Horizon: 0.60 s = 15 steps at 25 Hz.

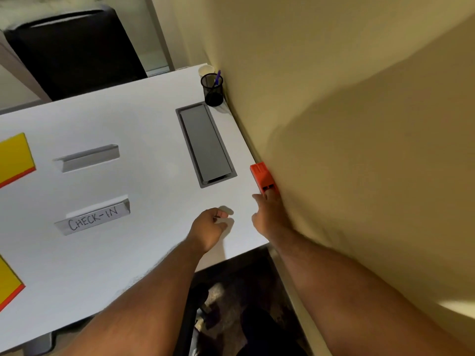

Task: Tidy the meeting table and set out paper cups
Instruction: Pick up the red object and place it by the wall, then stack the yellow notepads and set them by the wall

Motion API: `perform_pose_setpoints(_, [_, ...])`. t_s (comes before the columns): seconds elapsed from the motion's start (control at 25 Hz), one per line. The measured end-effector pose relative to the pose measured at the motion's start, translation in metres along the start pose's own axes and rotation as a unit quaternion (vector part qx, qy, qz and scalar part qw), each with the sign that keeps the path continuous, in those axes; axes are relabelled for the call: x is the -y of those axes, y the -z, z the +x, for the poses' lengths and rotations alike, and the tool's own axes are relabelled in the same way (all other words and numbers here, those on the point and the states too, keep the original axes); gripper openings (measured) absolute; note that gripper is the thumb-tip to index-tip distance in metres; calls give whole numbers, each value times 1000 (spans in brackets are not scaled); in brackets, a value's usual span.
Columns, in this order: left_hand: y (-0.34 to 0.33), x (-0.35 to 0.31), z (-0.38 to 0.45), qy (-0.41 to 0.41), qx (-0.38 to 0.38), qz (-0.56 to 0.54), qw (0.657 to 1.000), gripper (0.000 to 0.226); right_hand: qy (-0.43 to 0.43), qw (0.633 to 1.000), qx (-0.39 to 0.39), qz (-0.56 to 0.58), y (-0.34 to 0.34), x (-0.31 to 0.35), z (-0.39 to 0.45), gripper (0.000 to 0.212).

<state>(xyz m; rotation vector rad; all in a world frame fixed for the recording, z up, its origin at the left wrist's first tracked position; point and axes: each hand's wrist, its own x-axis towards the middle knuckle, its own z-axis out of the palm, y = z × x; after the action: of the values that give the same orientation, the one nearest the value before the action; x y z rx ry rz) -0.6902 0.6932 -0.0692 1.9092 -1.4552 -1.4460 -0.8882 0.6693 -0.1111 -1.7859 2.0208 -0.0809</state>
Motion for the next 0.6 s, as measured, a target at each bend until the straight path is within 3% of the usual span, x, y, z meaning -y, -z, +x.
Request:
perform_pose_setpoints(0.16, [19, 0, -2, -44, -30, 136, 989, 24, 22, 999, 12, 40, 2, 18, -18, 64])
perform_pose_setpoints(0.32, [34, 18, -19, -93, -52, 286, 952, 41, 4, 998, 40, 54, -3, 34, -42, 65])
perform_pose_setpoints(0.6, [58, 72, -62, -73, -51, 302, 949, 47, 28, 998, 11, 51, -14, 66, -97, 68])
